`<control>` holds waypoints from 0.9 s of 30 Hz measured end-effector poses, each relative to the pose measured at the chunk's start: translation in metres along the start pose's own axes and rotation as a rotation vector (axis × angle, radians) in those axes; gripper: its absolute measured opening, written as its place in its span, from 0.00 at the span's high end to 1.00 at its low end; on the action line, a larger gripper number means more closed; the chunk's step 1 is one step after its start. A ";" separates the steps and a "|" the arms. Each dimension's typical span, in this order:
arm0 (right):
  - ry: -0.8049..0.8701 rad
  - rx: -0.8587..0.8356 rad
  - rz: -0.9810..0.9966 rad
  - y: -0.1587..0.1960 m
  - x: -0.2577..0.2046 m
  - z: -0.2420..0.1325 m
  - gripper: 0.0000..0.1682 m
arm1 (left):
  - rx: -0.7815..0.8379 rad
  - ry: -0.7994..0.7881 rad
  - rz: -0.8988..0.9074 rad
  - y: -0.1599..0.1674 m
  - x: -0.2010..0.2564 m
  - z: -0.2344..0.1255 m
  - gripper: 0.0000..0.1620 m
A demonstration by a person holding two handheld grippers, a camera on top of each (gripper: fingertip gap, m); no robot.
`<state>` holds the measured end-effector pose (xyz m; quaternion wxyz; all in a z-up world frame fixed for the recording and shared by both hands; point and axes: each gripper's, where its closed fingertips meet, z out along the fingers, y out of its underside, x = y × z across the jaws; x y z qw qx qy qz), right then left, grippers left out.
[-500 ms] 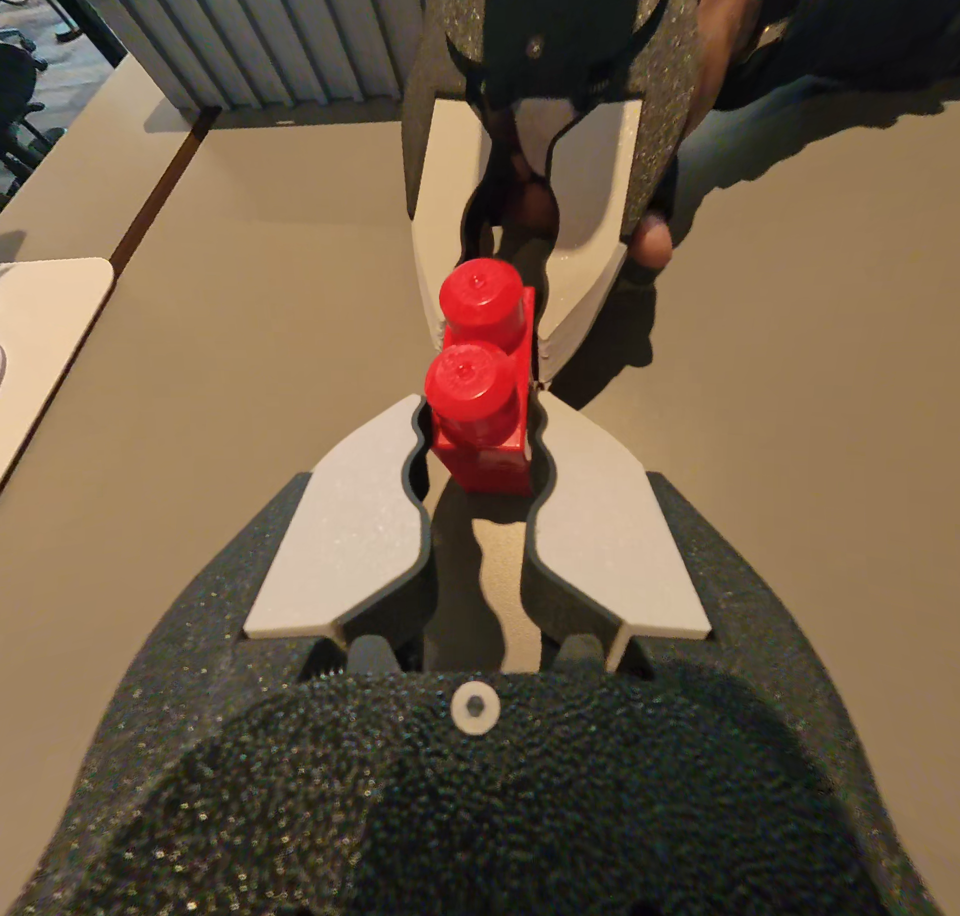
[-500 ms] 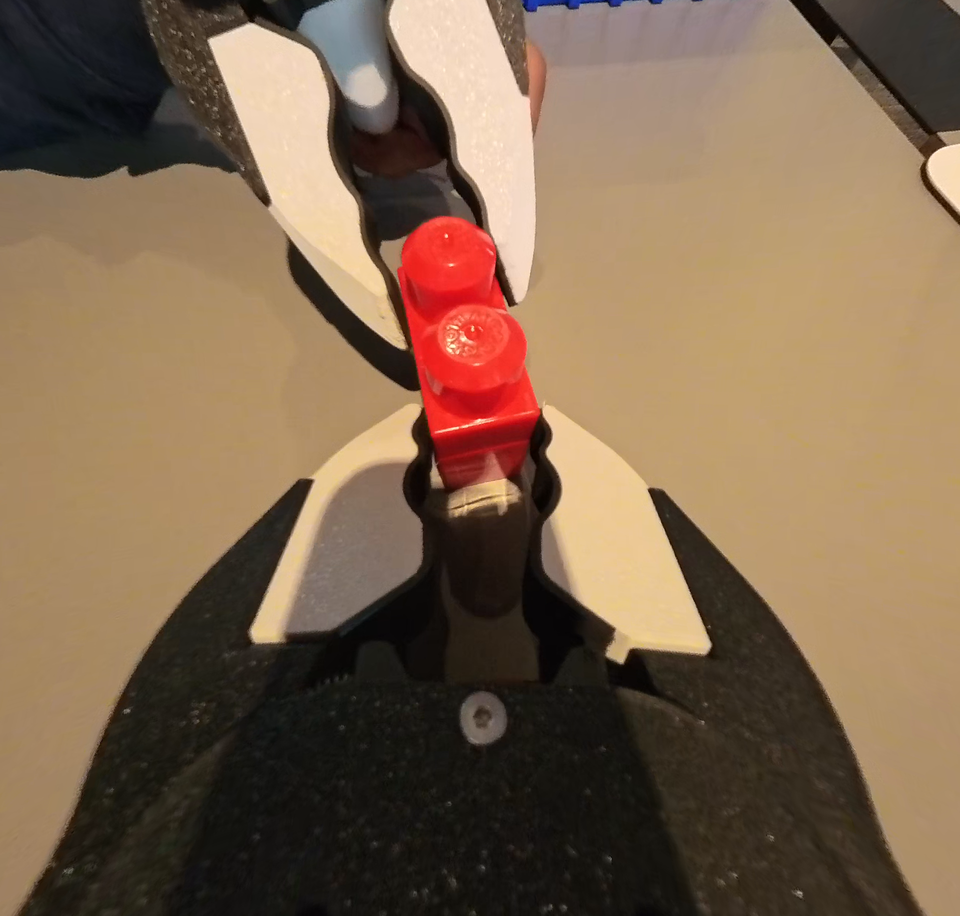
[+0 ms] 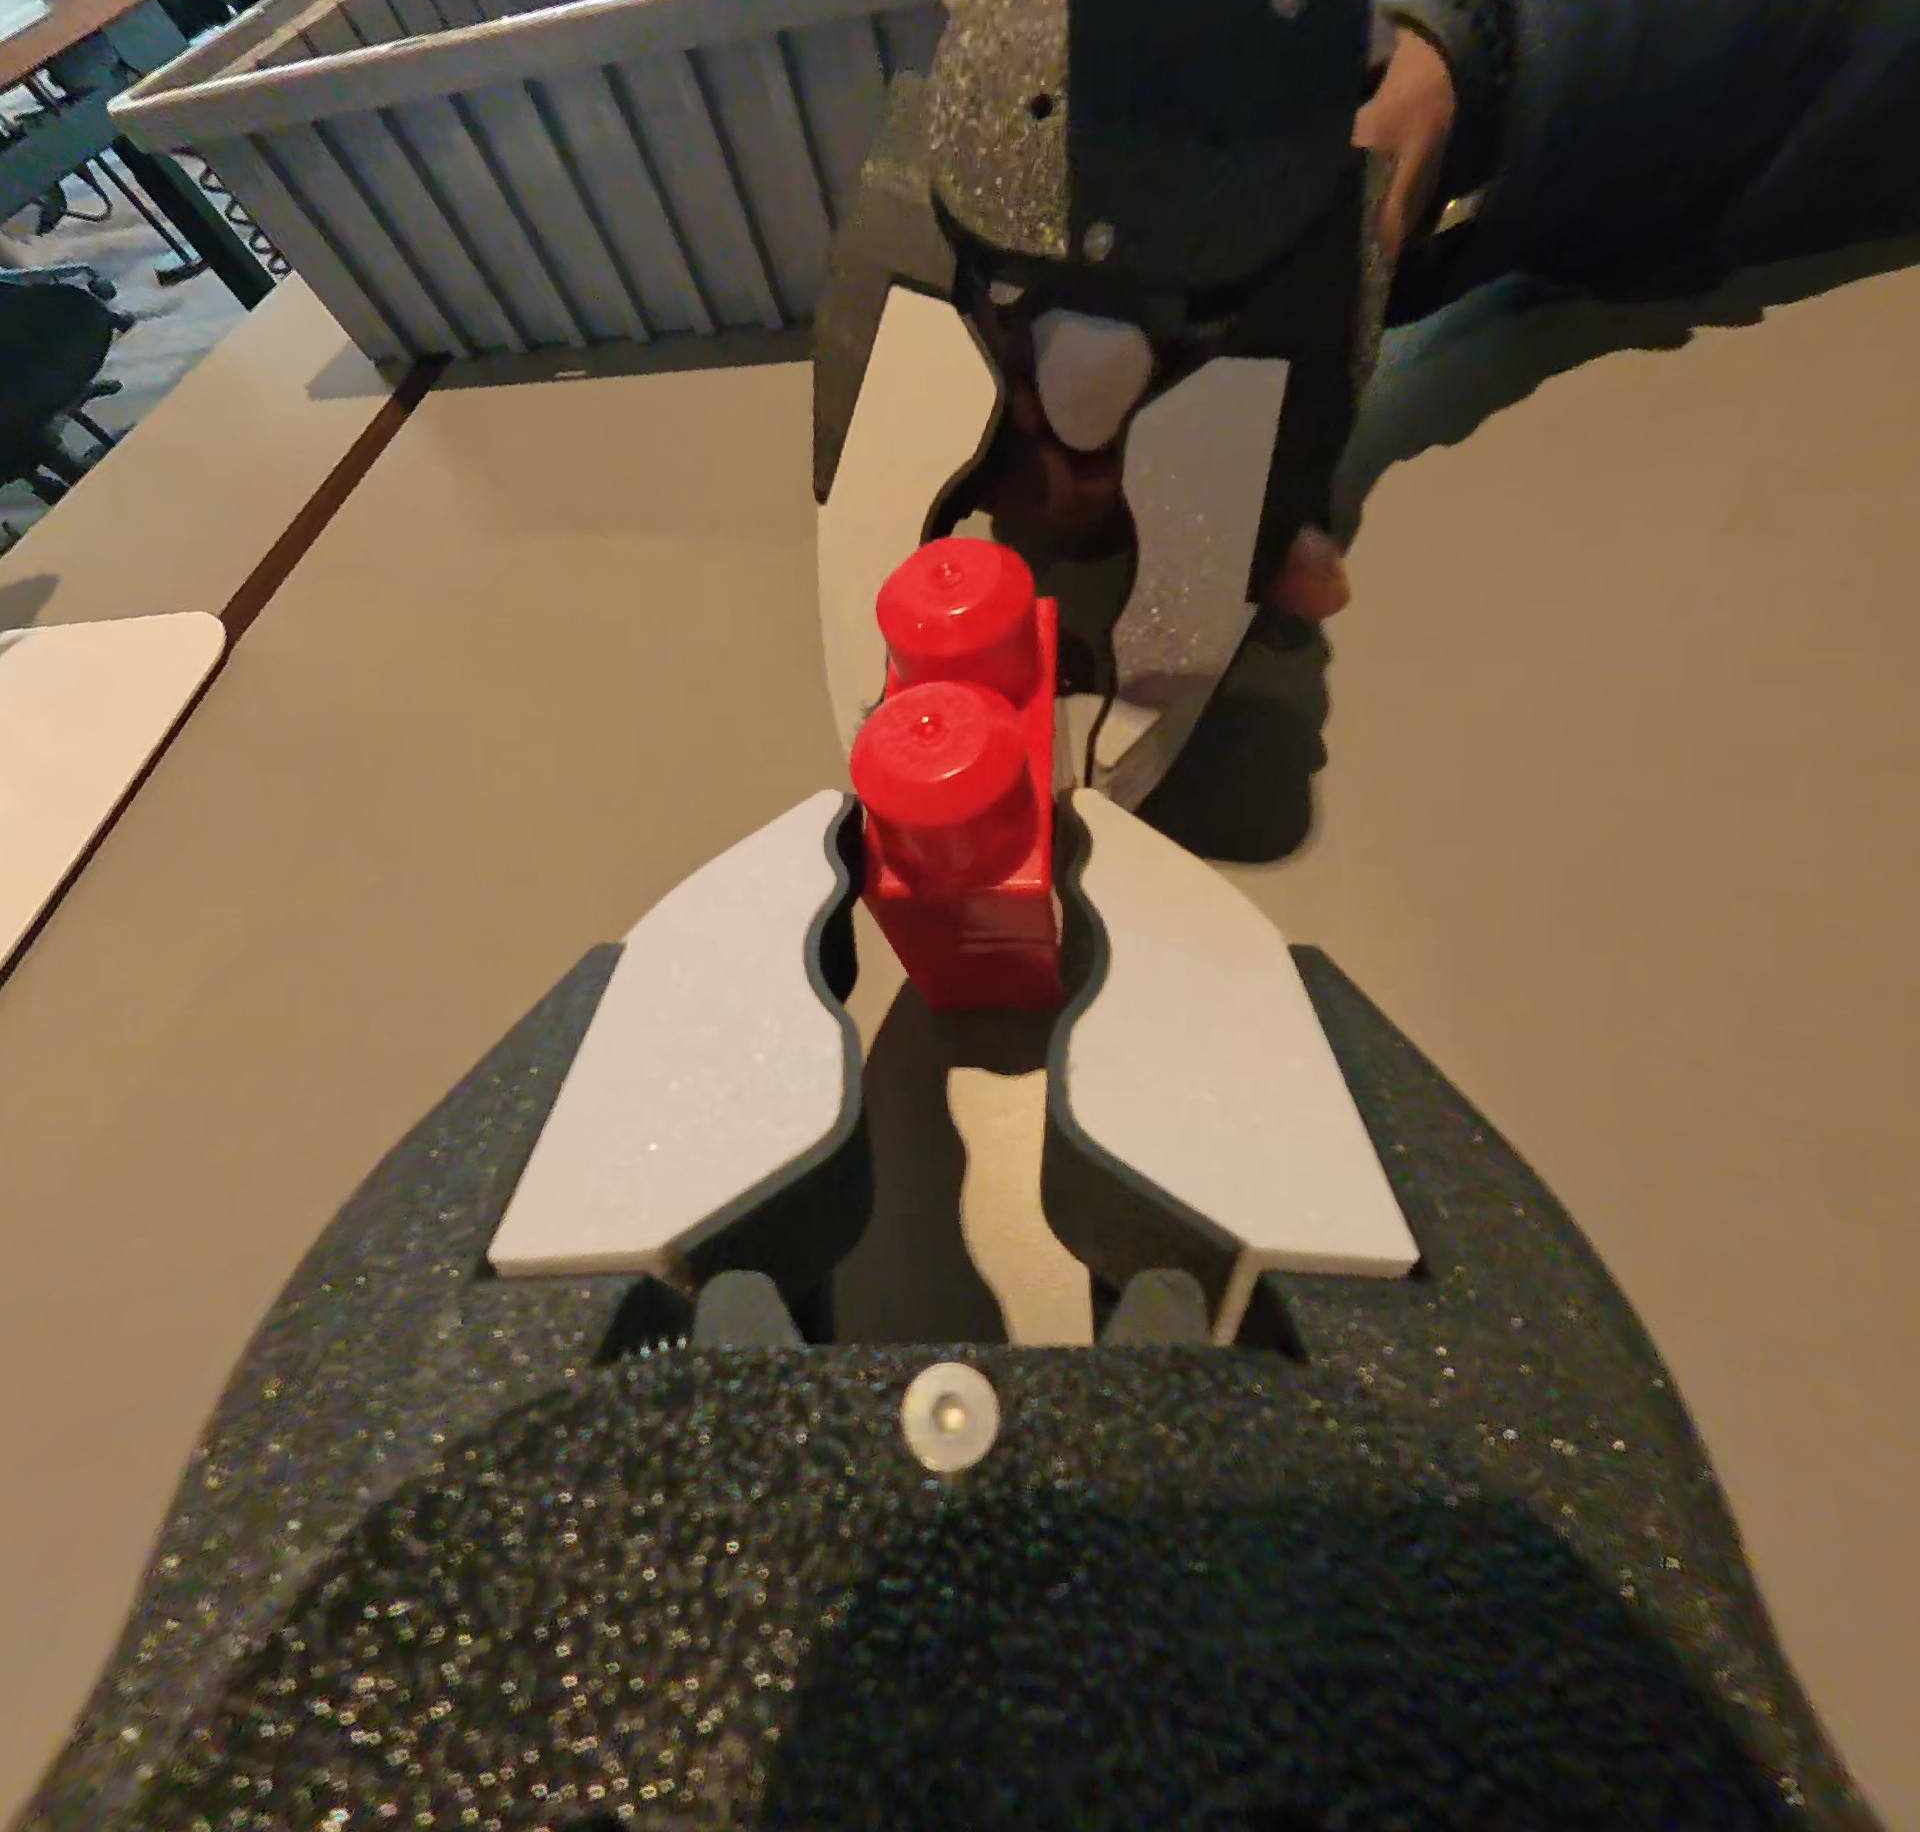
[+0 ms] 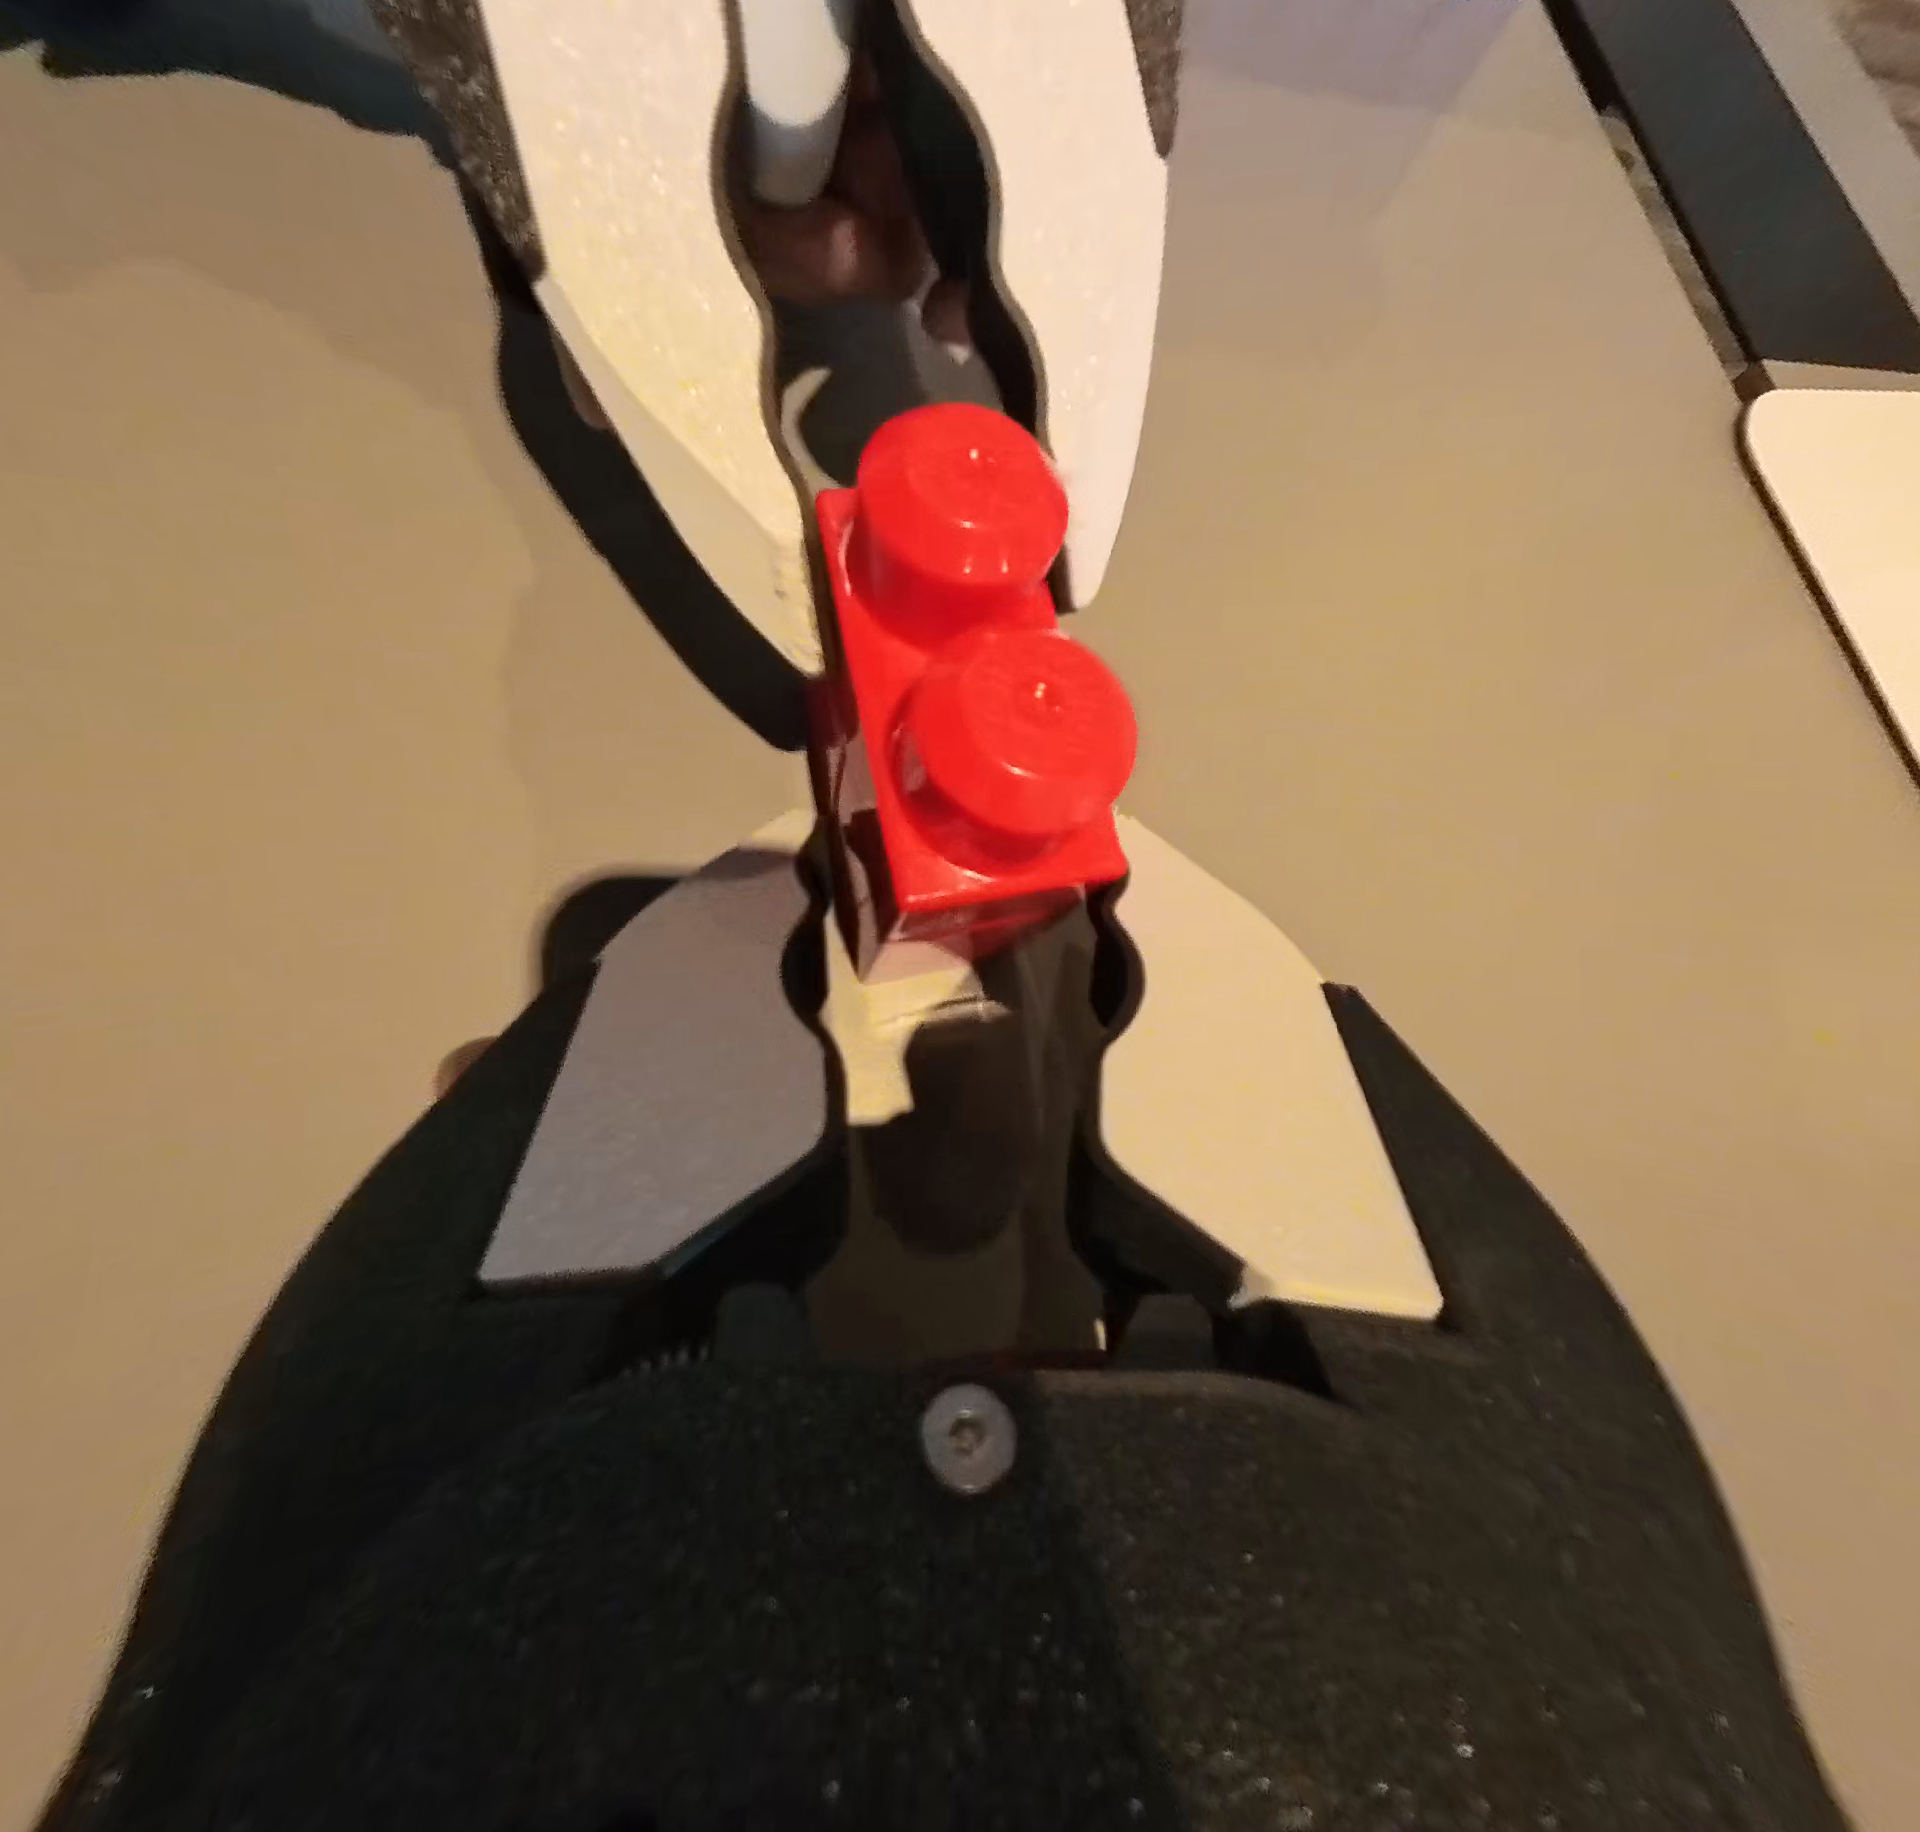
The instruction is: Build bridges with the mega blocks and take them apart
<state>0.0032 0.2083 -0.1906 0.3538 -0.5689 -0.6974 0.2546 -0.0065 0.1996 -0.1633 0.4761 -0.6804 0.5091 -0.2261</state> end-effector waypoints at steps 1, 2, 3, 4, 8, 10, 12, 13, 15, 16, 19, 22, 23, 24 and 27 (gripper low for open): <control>-0.008 0.007 0.012 0.000 0.000 0.000 0.72 | 0.004 0.001 0.002 0.000 0.000 0.000 0.79; -0.010 0.009 0.018 -0.001 0.001 0.000 0.74 | 0.005 0.001 0.005 0.000 0.000 0.000 0.79; -0.011 0.006 0.019 0.000 0.000 0.000 0.74 | 0.005 -0.003 0.010 0.000 0.000 0.000 0.79; -0.013 0.005 0.023 0.000 0.000 0.000 0.74 | 0.005 -0.007 0.014 0.000 0.000 0.000 0.79; 0.007 -0.018 0.028 0.000 0.003 0.000 0.75 | 0.014 -0.041 0.048 0.000 -0.003 -0.002 0.78; 0.042 -0.035 0.005 -0.001 0.006 -0.002 0.76 | 0.037 -0.041 0.047 -0.001 -0.004 -0.007 0.77; 0.077 -0.054 -0.002 0.001 0.011 -0.004 0.76 | 0.104 -0.031 0.018 -0.008 -0.005 -0.015 0.76; 0.090 -0.061 -0.004 0.002 0.013 -0.005 0.77 | 0.145 -0.030 -0.005 -0.012 -0.007 -0.020 0.76; 0.118 -0.072 -0.004 0.003 0.018 -0.008 0.77 | 0.221 -0.047 -0.060 -0.018 -0.016 -0.030 0.76; 0.130 -0.072 0.000 0.002 0.020 -0.010 0.77 | 0.250 -0.062 -0.087 -0.020 -0.021 -0.035 0.77; 0.185 -0.044 0.002 -0.011 0.027 -0.025 0.77 | 0.313 -0.112 -0.152 -0.022 -0.037 -0.047 0.78; 0.331 -0.011 -0.039 -0.040 0.047 -0.074 0.77 | 0.351 -0.156 -0.187 -0.022 -0.047 -0.055 0.80; 0.414 -0.013 -0.049 -0.048 0.060 -0.103 0.77 | 0.356 -0.167 -0.189 -0.022 -0.048 -0.056 0.80; 0.501 -0.020 -0.041 -0.050 0.076 -0.136 0.77 | 0.358 -0.175 -0.190 -0.022 -0.049 -0.057 0.80; 0.690 -0.238 0.059 -0.002 0.120 -0.228 0.77 | 0.341 -0.181 -0.180 -0.021 -0.049 -0.055 0.81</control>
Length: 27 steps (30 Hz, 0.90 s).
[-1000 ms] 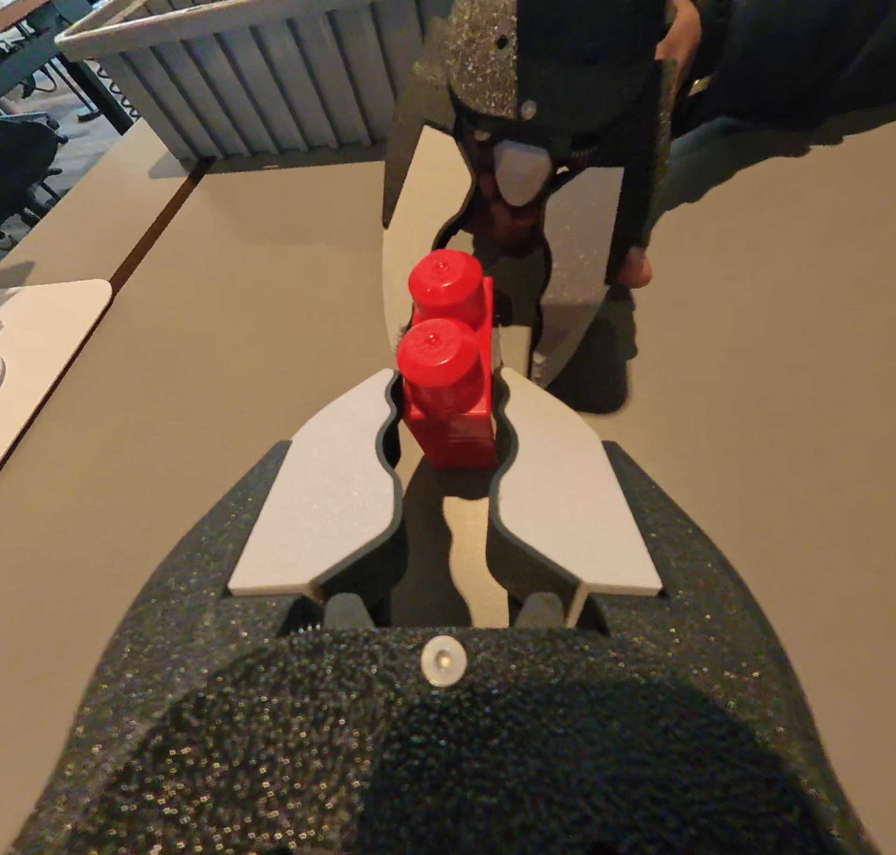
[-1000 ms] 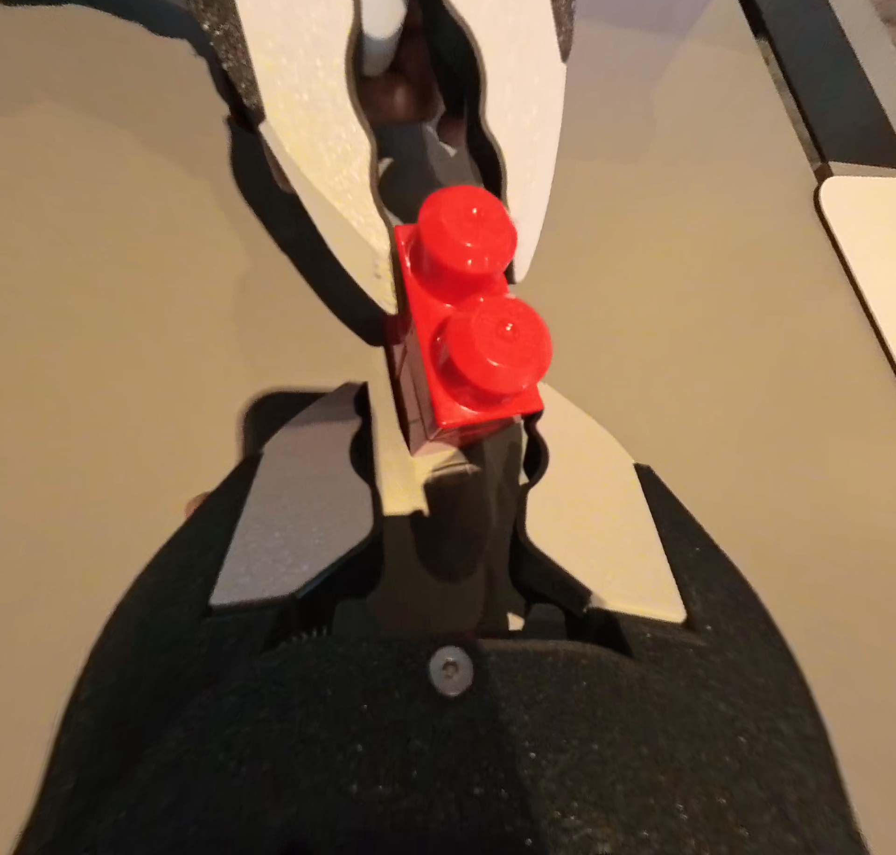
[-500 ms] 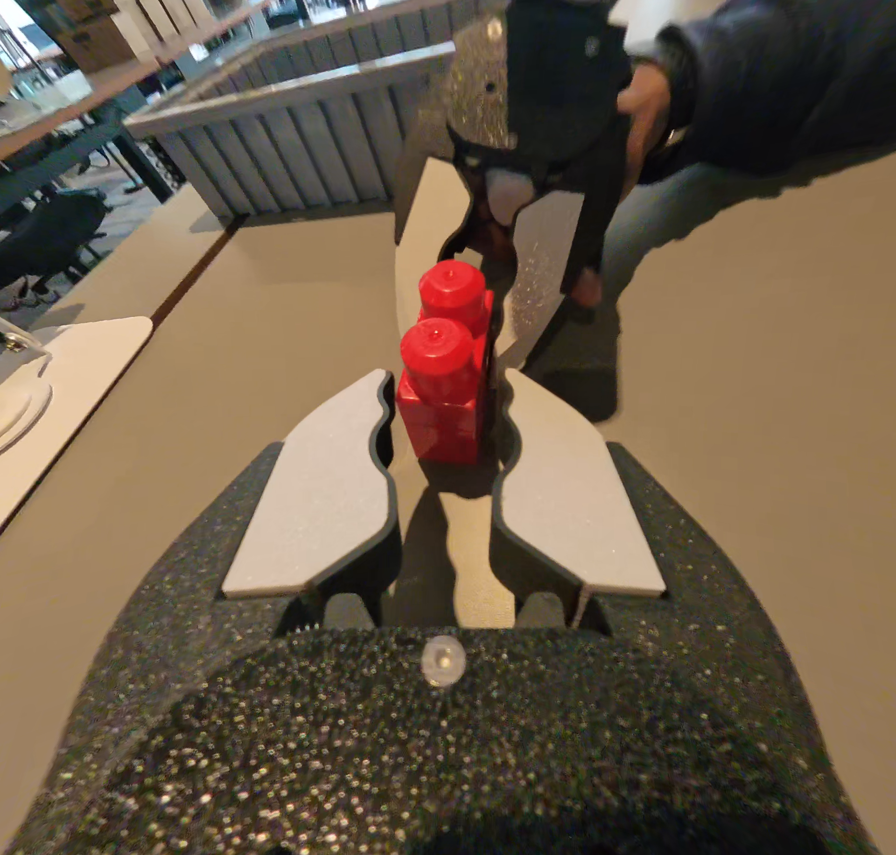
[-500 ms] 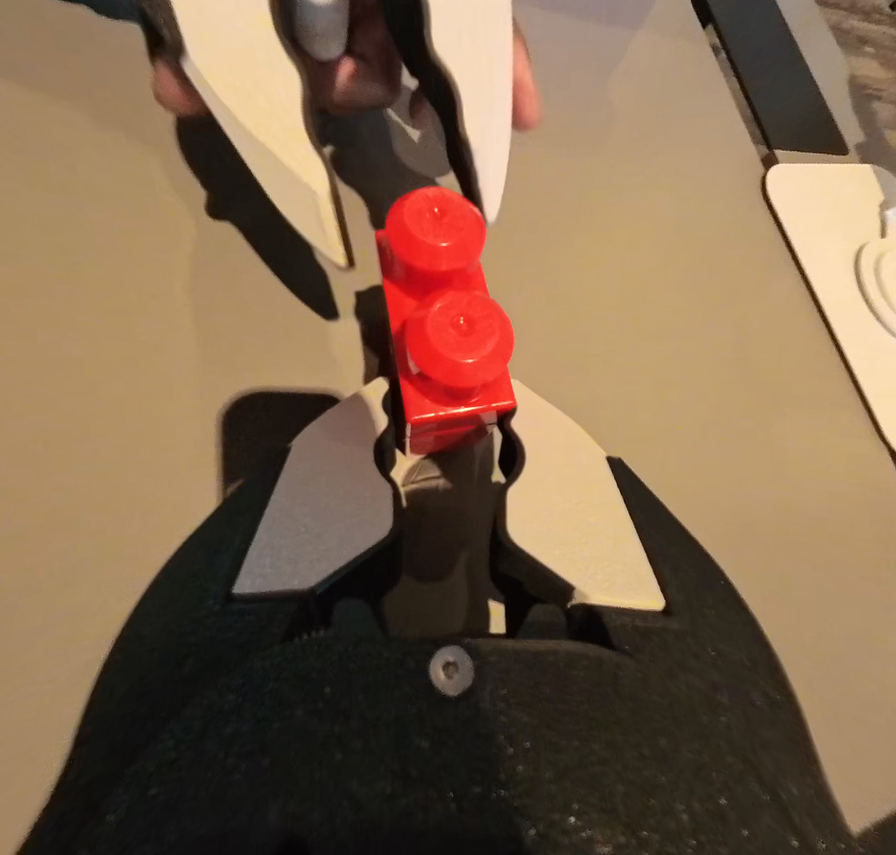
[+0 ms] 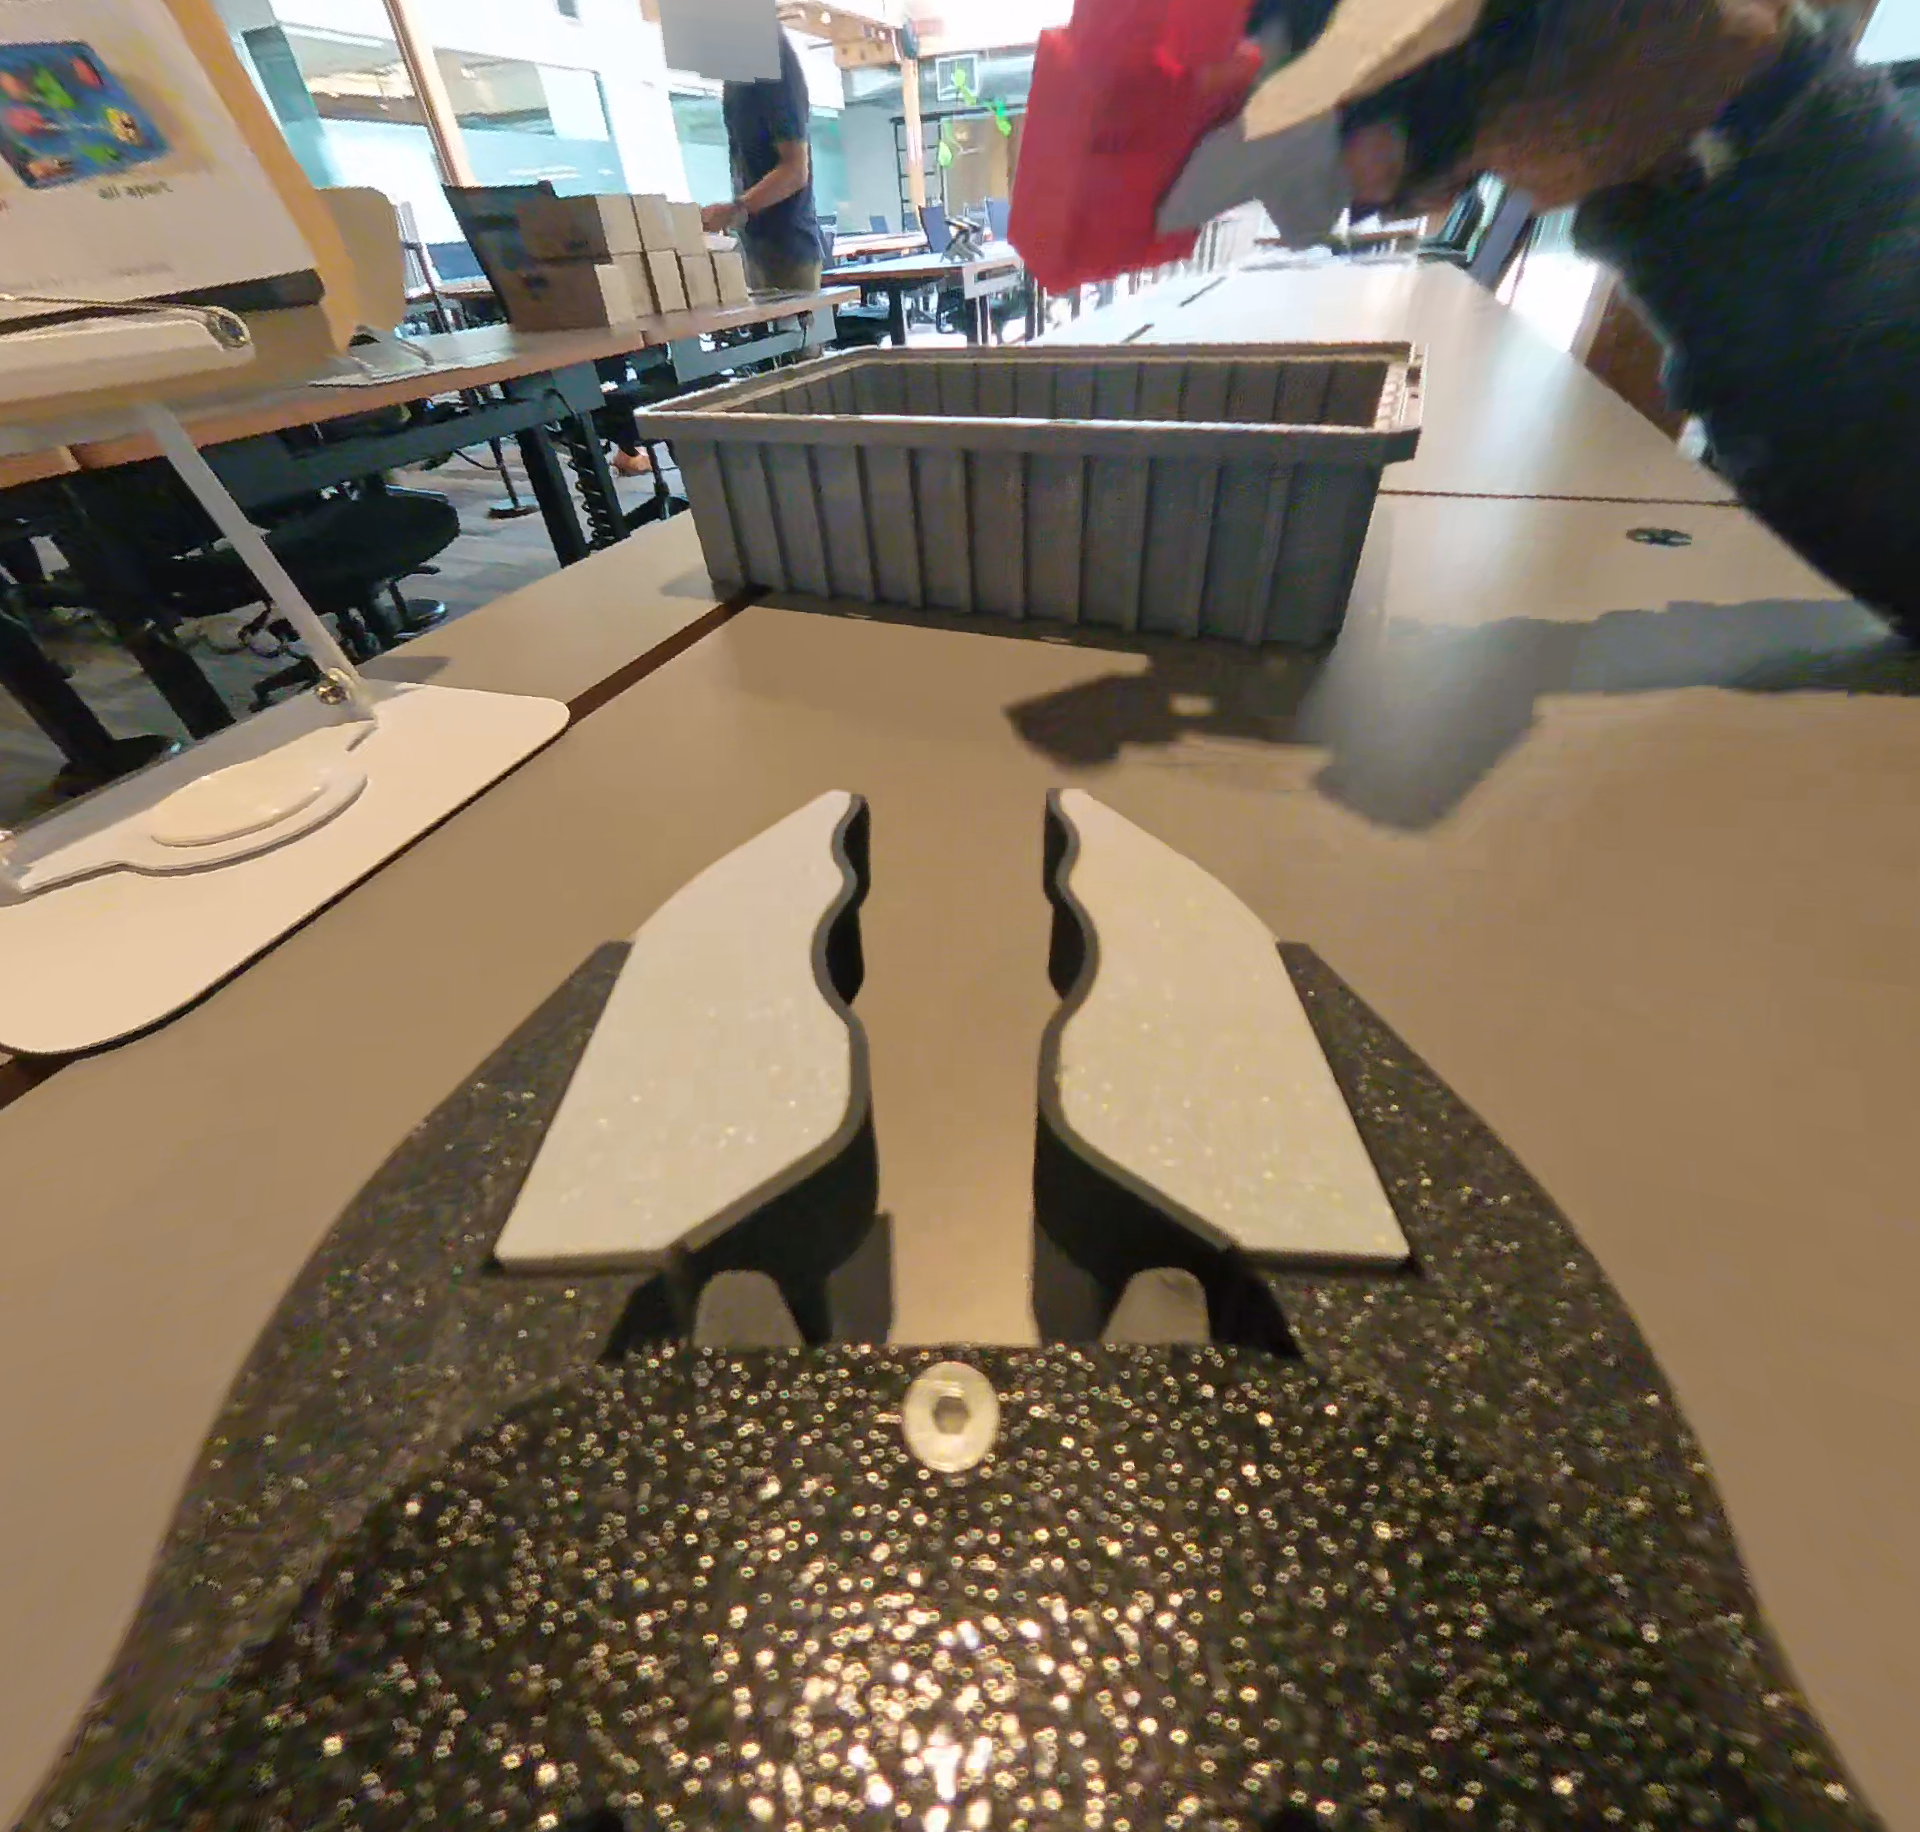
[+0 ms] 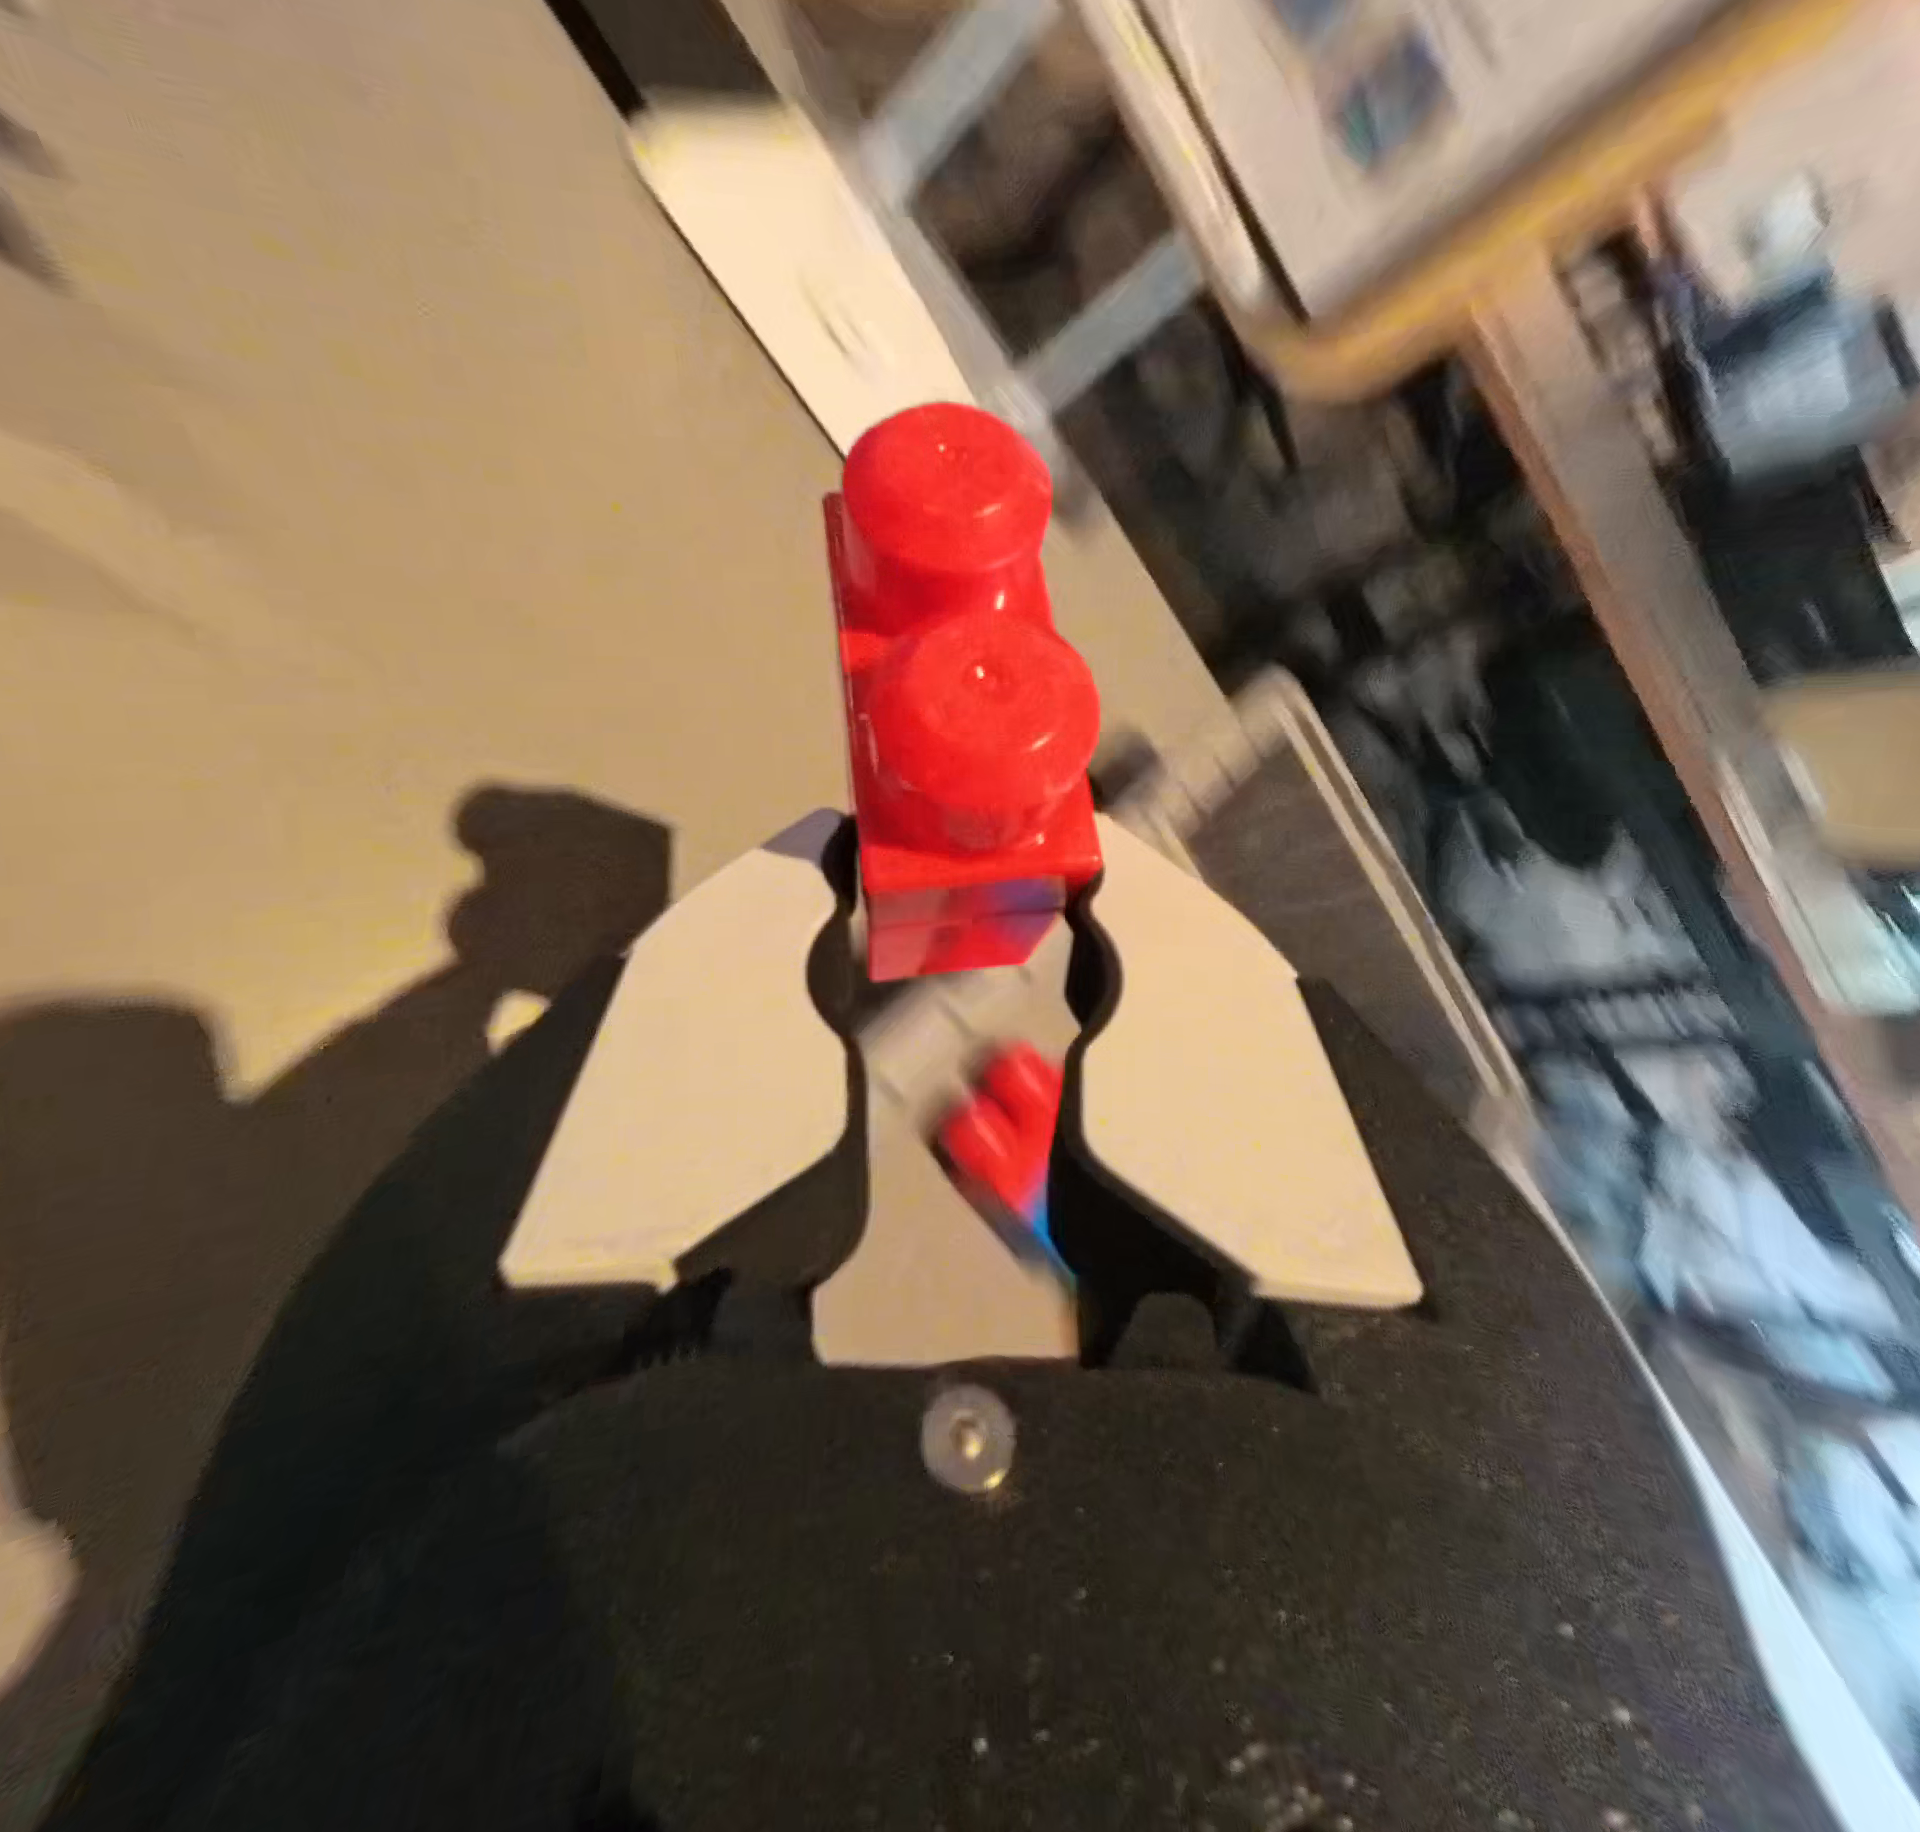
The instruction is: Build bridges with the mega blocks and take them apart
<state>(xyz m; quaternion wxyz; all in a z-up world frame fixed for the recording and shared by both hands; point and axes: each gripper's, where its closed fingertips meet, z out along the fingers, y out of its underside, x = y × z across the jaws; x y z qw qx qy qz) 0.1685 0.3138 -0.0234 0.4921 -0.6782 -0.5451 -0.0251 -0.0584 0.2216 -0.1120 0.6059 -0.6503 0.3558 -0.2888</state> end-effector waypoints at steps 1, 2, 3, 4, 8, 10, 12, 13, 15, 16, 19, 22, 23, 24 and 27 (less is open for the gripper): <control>0.050 -0.117 0.006 0.032 0.026 -0.005 0.77 | -0.012 0.001 0.008 0.001 0.001 0.001 0.81; 0.055 -0.240 0.022 0.067 0.043 -0.008 0.77 | -0.026 0.003 0.018 0.003 0.002 0.003 0.81; 0.025 -0.350 0.030 0.099 0.052 -0.010 0.77 | -0.042 0.006 0.029 0.005 0.004 0.004 0.81; -0.018 -0.447 0.027 0.128 0.055 -0.012 0.77 | -0.056 0.009 0.040 0.007 0.005 0.006 0.81; -0.172 -0.782 -0.037 0.213 0.042 -0.018 0.77 | -0.090 0.005 0.066 0.012 0.007 0.009 0.81; -0.206 -0.908 -0.083 0.239 0.037 -0.020 0.77 | -0.086 -0.002 0.069 0.011 0.006 0.009 0.81; -0.226 -0.988 -0.116 0.252 0.034 -0.021 0.77 | -0.080 -0.011 0.064 0.010 0.005 0.008 0.81; -0.224 -1.008 -0.126 0.254 0.033 -0.020 0.77 | -0.077 -0.014 0.061 0.010 0.004 0.008 0.82; -0.239 -1.019 -0.118 0.252 0.029 -0.017 0.78 | -0.075 -0.016 0.058 0.010 0.004 0.007 0.82; -0.275 -1.013 -0.100 0.250 0.022 -0.016 0.78 | -0.075 -0.015 0.059 0.009 0.004 0.007 0.82; -0.347 -0.992 -0.084 0.242 0.008 -0.017 0.64 | -0.079 -0.013 0.061 0.010 0.005 0.007 0.82; -0.321 -0.905 -0.052 0.224 0.014 -0.018 0.57 | -0.082 -0.008 0.059 0.010 0.005 0.007 0.82; -0.313 -0.846 -0.030 0.212 0.016 -0.019 0.57 | -0.083 -0.006 0.058 0.010 0.005 0.007 0.82; -0.290 -0.781 -0.011 0.199 0.020 -0.020 0.57 | -0.084 -0.005 0.056 0.010 0.006 0.007 0.82; -0.215 -0.516 0.038 0.141 0.026 -0.026 0.60 | -0.088 -0.003 0.055 0.011 0.006 0.007 0.82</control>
